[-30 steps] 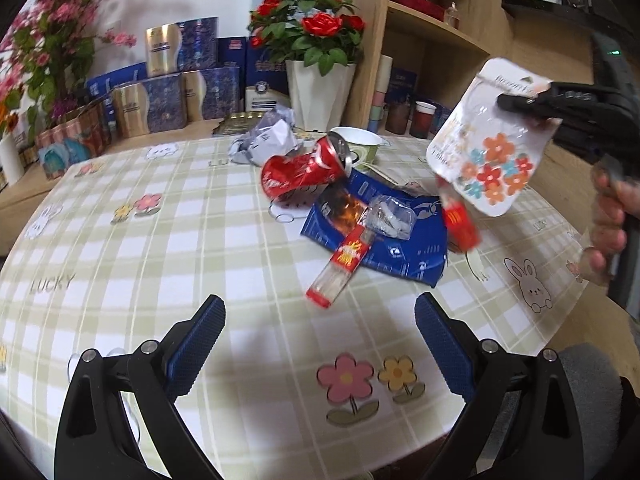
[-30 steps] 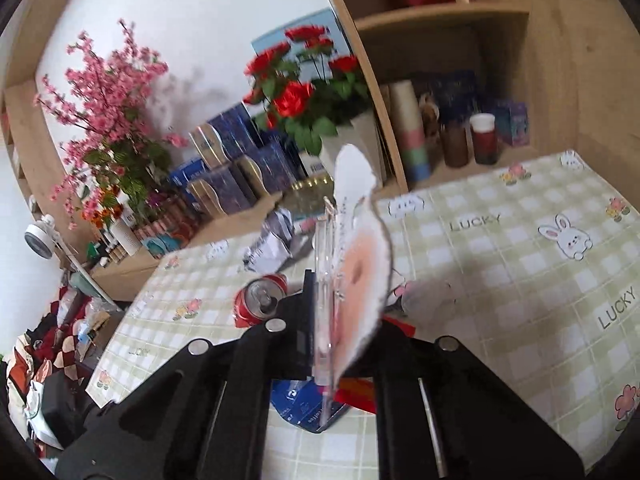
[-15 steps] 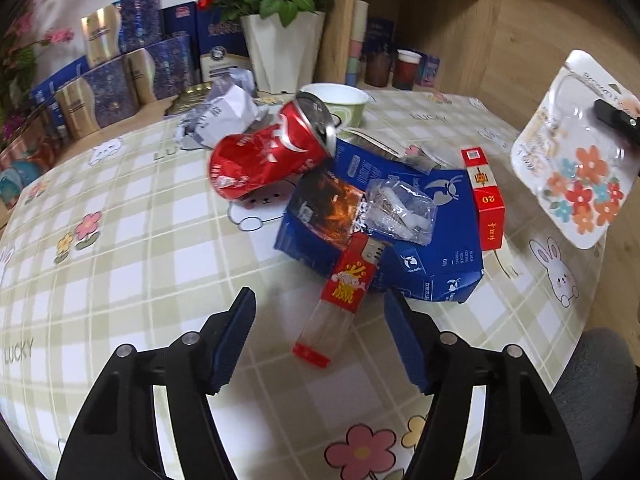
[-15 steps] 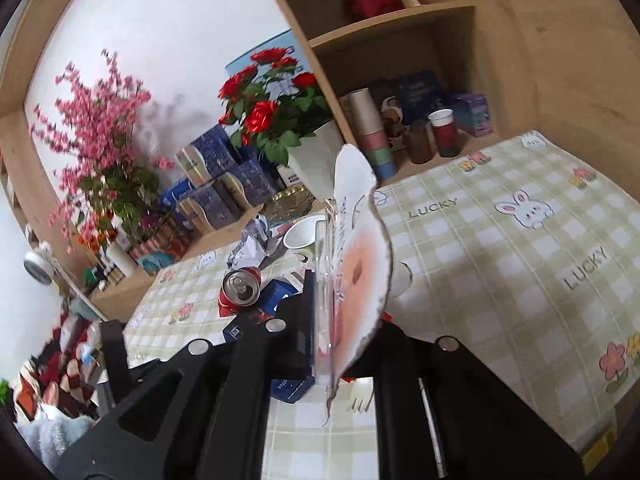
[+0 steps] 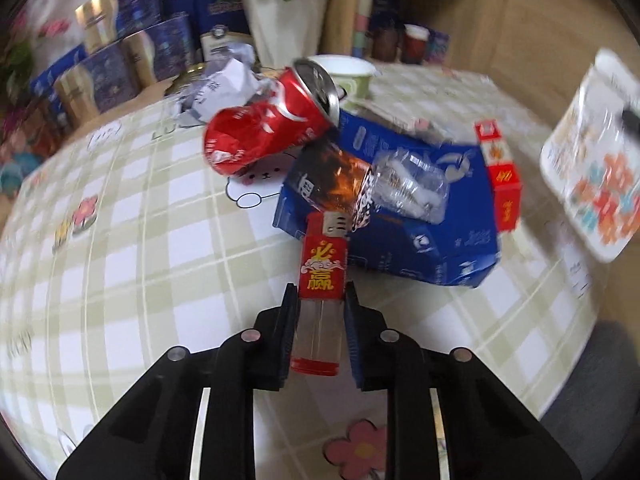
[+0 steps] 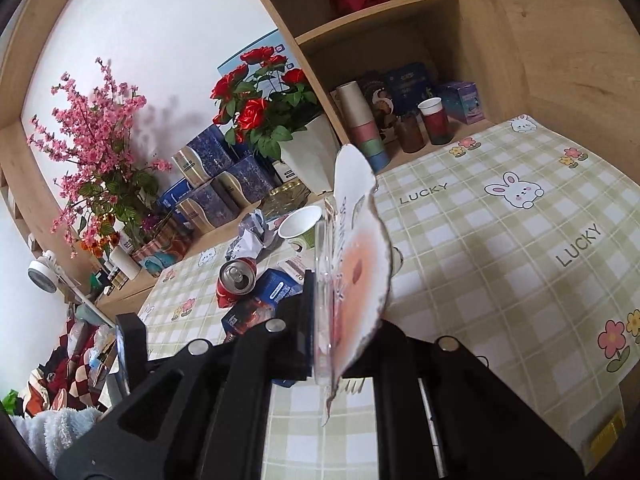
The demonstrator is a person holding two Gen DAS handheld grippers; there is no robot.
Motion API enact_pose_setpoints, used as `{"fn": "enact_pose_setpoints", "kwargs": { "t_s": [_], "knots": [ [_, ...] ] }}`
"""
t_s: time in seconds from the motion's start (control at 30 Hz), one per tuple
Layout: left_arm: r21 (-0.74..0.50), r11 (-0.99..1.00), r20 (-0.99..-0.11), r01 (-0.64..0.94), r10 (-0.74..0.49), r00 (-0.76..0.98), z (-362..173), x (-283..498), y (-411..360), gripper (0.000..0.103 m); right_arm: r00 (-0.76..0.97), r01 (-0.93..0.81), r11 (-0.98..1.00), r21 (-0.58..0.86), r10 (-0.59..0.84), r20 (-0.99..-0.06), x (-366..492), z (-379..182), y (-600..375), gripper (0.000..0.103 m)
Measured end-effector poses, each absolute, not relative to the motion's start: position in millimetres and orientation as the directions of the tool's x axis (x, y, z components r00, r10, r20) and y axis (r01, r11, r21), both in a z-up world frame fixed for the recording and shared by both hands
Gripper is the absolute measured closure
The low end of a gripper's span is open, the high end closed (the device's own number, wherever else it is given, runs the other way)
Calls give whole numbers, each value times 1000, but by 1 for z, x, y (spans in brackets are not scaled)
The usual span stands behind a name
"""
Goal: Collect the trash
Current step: 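Grasp the red lighter with the left gripper while the right gripper holds the blister pack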
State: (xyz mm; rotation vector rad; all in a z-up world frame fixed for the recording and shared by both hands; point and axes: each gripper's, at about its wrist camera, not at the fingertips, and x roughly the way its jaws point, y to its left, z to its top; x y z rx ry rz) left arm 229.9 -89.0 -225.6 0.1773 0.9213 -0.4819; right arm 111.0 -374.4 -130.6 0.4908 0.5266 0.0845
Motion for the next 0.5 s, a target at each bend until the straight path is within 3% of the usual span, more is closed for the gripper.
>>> {"fn": "enact_pose_setpoints", "kwargs": {
  "t_s": [0.5],
  "knots": [
    [-190,885,-712,425,-422,561,-167,143,-67,83,839,-11,878,479,269,-473,81,-126,-350,92]
  ]
}}
